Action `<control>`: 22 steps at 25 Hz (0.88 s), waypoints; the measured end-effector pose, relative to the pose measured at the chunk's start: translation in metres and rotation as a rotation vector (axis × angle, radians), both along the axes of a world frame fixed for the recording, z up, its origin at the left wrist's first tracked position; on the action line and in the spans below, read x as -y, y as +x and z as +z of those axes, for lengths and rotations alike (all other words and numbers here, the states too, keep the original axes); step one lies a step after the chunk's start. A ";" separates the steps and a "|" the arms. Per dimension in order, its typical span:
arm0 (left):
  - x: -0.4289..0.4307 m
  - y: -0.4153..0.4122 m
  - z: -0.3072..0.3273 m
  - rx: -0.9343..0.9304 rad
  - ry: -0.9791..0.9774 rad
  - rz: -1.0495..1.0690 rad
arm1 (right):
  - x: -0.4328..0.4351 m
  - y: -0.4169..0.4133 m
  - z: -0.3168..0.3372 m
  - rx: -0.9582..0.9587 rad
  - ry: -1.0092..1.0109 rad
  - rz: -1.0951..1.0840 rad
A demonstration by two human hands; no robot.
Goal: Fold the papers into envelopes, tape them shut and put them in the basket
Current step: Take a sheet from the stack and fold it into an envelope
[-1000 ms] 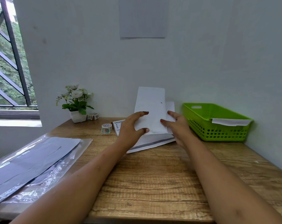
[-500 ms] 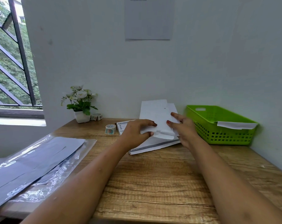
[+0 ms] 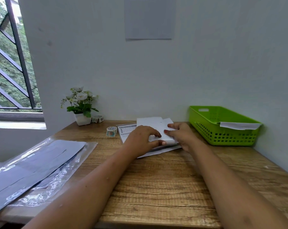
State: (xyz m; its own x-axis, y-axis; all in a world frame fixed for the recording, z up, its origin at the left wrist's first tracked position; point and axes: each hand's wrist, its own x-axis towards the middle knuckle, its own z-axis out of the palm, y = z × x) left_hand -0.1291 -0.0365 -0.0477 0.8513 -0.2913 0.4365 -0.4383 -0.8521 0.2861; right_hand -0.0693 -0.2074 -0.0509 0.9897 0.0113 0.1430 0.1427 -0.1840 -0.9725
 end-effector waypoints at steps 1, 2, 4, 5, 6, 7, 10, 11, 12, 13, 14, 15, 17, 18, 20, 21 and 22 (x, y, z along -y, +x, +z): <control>0.001 0.001 -0.002 0.015 0.056 0.018 | -0.001 0.000 -0.001 -0.003 -0.014 0.000; 0.002 0.001 -0.002 0.031 0.084 0.021 | -0.001 0.001 -0.001 -0.004 -0.029 0.000; 0.005 -0.001 -0.003 0.053 0.082 0.010 | -0.002 0.000 -0.002 0.008 -0.062 -0.006; 0.007 -0.001 -0.003 0.070 0.089 0.010 | -0.002 -0.001 -0.001 0.016 -0.079 -0.013; 0.008 -0.001 -0.003 0.086 0.102 0.011 | -0.002 -0.001 -0.001 0.021 -0.093 -0.018; 0.009 -0.001 -0.004 0.085 0.102 0.009 | -0.002 -0.002 -0.001 0.025 -0.108 -0.018; 0.006 0.000 -0.005 0.002 0.038 -0.022 | -0.004 -0.005 0.000 0.036 -0.167 -0.014; 0.006 0.000 -0.006 -0.025 0.041 -0.030 | -0.004 -0.006 0.000 0.033 -0.183 -0.019; 0.005 0.000 -0.007 -0.045 0.061 -0.033 | -0.003 -0.008 0.000 0.030 -0.202 -0.026; 0.005 0.001 -0.009 -0.062 0.087 -0.032 | -0.003 -0.010 0.001 0.029 -0.231 -0.033; 0.005 0.002 -0.010 -0.075 0.111 -0.029 | -0.003 -0.011 0.001 0.036 -0.274 -0.038; 0.005 0.003 -0.011 -0.084 0.127 -0.029 | -0.003 -0.013 0.002 0.046 -0.322 -0.043; 0.004 0.005 -0.012 -0.096 0.134 -0.035 | -0.003 -0.015 0.003 0.069 -0.401 -0.051; 0.004 0.005 -0.012 -0.102 0.132 -0.038 | -0.004 -0.015 0.004 0.080 -0.430 -0.056; 0.004 0.006 -0.011 -0.123 0.130 -0.038 | -0.003 -0.015 0.006 0.084 -0.466 -0.076; 0.004 0.006 -0.011 -0.132 0.132 -0.037 | -0.002 -0.015 0.006 0.081 -0.476 -0.087; 0.004 0.006 -0.011 -0.137 0.138 -0.039 | 0.000 -0.015 0.007 0.077 -0.482 -0.095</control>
State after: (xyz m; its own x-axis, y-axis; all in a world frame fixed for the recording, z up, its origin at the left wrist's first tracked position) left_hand -0.1232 -0.0406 -0.0584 0.8871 -0.3740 0.2704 -0.4362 -0.8708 0.2268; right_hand -0.0843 -0.2072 -0.0443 0.9762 0.0043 0.2167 0.1716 -0.6258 -0.7609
